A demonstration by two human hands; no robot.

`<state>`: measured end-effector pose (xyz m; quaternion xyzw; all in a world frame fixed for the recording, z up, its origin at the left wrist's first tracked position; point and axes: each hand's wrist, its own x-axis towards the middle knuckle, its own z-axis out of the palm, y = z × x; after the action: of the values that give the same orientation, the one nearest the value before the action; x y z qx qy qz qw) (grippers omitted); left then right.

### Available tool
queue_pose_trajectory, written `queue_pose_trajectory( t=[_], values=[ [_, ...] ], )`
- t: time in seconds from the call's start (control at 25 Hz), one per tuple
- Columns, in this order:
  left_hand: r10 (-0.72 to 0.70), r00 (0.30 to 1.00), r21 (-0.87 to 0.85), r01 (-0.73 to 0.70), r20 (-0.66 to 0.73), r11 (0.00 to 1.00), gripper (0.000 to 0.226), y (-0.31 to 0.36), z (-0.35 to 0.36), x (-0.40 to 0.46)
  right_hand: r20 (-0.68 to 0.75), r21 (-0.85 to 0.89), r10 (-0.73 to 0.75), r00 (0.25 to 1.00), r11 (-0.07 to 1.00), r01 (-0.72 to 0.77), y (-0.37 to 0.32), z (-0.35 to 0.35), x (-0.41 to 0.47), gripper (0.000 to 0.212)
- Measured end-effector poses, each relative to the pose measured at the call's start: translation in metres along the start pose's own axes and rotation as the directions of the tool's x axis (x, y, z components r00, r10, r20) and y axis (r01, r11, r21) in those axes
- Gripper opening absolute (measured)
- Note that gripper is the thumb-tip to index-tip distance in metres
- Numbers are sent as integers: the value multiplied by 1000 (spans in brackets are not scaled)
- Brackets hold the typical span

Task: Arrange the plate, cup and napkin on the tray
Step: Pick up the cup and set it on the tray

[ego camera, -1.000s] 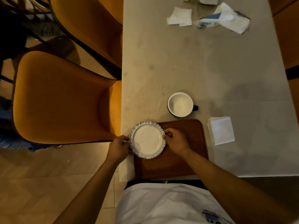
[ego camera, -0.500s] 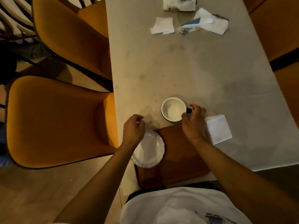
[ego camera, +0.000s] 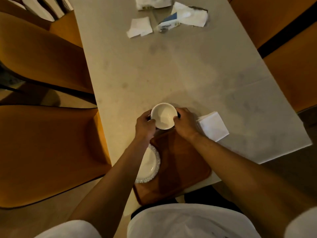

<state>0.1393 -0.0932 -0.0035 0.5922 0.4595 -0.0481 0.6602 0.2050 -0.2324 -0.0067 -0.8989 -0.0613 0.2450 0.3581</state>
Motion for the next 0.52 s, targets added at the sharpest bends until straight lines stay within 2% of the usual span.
queue_pose_trajectory(
  t=[0.24,0.52],
  values=[
    [-19,1000,-82,20,4,996,40,2,9,-49,62,168,-87,994,983,76,26,-34,-33,37],
    [-33,999,18,34,-24,999,38,-41,15,-84,182,53,-139,973,990,132,52,-36,-58,40]
  ],
)
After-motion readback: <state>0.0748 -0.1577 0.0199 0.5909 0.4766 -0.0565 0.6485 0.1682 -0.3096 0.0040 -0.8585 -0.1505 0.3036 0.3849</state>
